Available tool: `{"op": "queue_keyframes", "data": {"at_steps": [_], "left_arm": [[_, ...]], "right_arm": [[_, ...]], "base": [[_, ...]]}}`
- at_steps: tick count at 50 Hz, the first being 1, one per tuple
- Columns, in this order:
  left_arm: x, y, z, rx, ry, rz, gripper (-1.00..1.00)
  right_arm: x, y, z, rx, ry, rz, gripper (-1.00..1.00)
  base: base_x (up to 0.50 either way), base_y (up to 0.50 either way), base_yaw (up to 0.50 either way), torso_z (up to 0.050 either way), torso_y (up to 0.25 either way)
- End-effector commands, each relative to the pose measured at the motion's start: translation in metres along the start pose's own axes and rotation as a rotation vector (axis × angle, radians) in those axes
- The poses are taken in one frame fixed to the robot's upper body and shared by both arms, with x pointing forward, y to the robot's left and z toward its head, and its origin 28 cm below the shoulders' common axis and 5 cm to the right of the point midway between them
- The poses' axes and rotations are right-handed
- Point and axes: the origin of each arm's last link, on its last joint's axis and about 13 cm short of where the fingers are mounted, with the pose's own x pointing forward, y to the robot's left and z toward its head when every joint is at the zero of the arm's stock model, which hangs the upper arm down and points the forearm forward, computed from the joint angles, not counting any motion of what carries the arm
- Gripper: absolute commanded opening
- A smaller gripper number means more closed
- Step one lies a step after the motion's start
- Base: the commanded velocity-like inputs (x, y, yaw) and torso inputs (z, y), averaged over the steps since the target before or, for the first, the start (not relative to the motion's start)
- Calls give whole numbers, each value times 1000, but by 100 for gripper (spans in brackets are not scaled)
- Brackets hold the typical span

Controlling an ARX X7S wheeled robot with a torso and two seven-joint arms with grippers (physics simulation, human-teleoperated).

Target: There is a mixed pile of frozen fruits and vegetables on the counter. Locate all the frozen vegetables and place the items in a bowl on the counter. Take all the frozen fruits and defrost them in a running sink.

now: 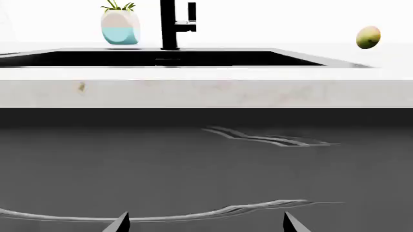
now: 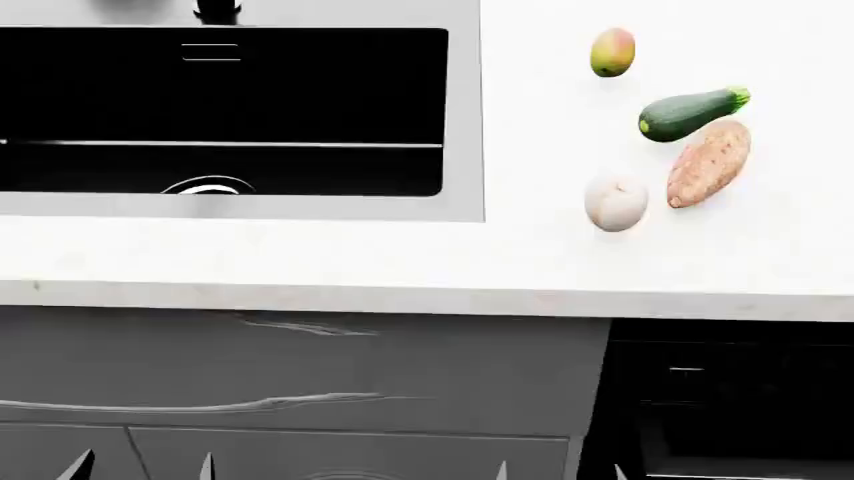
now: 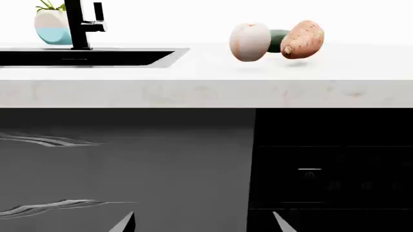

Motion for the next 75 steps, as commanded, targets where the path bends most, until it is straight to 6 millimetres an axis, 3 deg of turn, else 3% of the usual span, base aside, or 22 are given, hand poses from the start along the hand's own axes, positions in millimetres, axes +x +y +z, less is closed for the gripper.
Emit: {"op": "queue_keyframes", "data": {"at_steps": [1, 20, 63, 75], "left_arm": [[0, 0, 0, -2, 1, 0, 100], [-2, 2, -1, 9, 6, 4, 100], [1, -1, 2, 5, -2, 1, 100], [-1, 1, -1, 13, 2, -3, 100]], "right_arm": [[1, 0, -1, 1, 2, 1, 100], [0, 0, 0, 6, 22, -7, 100], [1, -1, 1, 3, 22, -14, 100], [0, 0, 0, -5, 27, -16, 100]], "base": [[0, 0, 0, 0, 0], [0, -6, 0, 0, 0], [0, -449, 0, 0, 0], [0, -29, 0, 0, 0]]}}
